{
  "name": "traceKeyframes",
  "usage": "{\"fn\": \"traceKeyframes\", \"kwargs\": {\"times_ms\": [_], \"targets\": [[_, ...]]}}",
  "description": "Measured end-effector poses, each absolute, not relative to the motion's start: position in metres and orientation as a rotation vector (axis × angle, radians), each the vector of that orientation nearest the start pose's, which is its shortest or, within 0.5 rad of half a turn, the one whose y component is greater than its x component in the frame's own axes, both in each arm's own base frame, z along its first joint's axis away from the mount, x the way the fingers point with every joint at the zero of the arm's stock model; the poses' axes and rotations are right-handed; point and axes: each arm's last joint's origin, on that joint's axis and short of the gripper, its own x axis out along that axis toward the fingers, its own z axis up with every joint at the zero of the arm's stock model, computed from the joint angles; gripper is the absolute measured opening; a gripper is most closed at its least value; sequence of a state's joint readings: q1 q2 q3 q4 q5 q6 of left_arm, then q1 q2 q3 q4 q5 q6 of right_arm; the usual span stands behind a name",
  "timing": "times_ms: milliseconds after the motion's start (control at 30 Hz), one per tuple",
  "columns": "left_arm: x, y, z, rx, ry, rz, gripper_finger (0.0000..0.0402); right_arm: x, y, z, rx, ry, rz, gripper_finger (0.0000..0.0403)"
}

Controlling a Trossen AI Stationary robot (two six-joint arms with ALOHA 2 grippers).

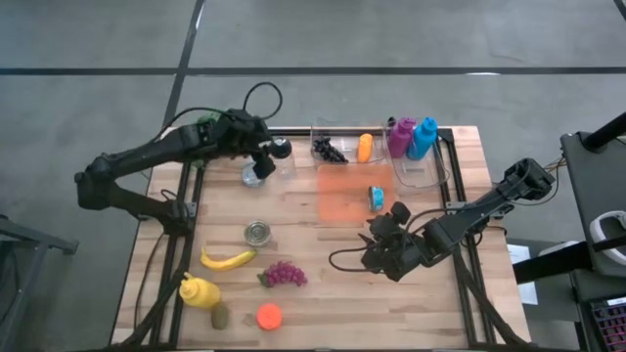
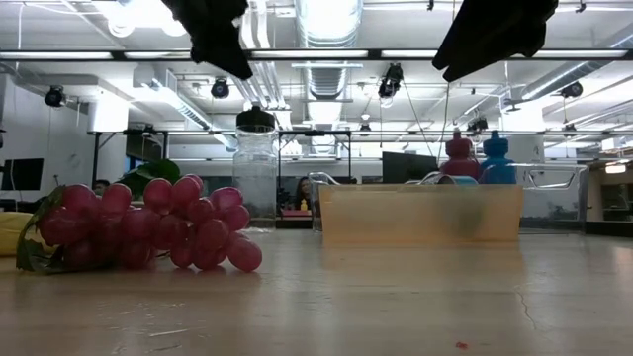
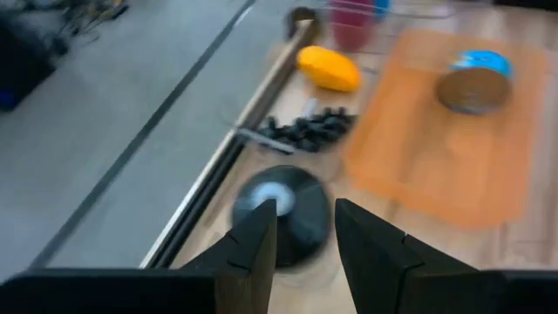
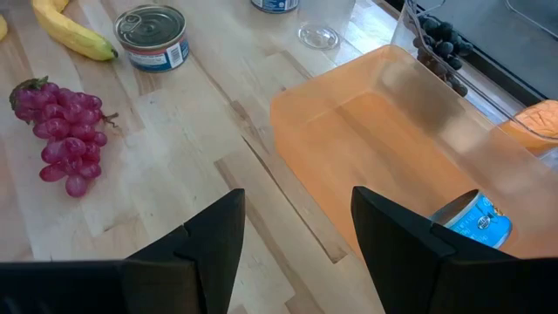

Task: Pick & Place Food Item
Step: Put the transparent water bottle into the right transparent bin

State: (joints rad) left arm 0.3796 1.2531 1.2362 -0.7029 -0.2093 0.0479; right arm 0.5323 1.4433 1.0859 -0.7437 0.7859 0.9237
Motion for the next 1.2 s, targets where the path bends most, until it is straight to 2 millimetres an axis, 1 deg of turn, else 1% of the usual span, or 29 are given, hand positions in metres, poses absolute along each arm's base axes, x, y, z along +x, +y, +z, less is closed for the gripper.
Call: {"fn": "traceKeyframes", "kwargs": {"times_ms": [100,200,333,700,967,1200], "targets": [[0.238,0.111,0.341,-0.060,0.757,0.577,0.0122,0.249,0.123,0.257,0.187,0.666,-0.581,0.0206],[0.244,0.115,0.334,-0.078,0.776,0.535,0.0120,0.249,0.123,0.257,0.187,0.666,-0.581,0.0206],[0.252,0.119,0.327,-0.062,0.792,0.522,0.0120,0.249,0.123,0.257,0.187,0.666,-0.581,0.0206],[0.253,0.121,0.327,-0.023,0.789,0.523,0.0119,0.249,0.123,0.257,0.186,0.667,-0.581,0.0206],[0.260,0.124,0.320,-0.026,0.810,0.520,0.0119,0.249,0.123,0.257,0.186,0.667,-0.581,0.0206],[0.261,0.125,0.319,-0.026,0.814,0.520,0.0118,0.249,0.123,0.257,0.186,0.667,-0.581,0.0206]]}}
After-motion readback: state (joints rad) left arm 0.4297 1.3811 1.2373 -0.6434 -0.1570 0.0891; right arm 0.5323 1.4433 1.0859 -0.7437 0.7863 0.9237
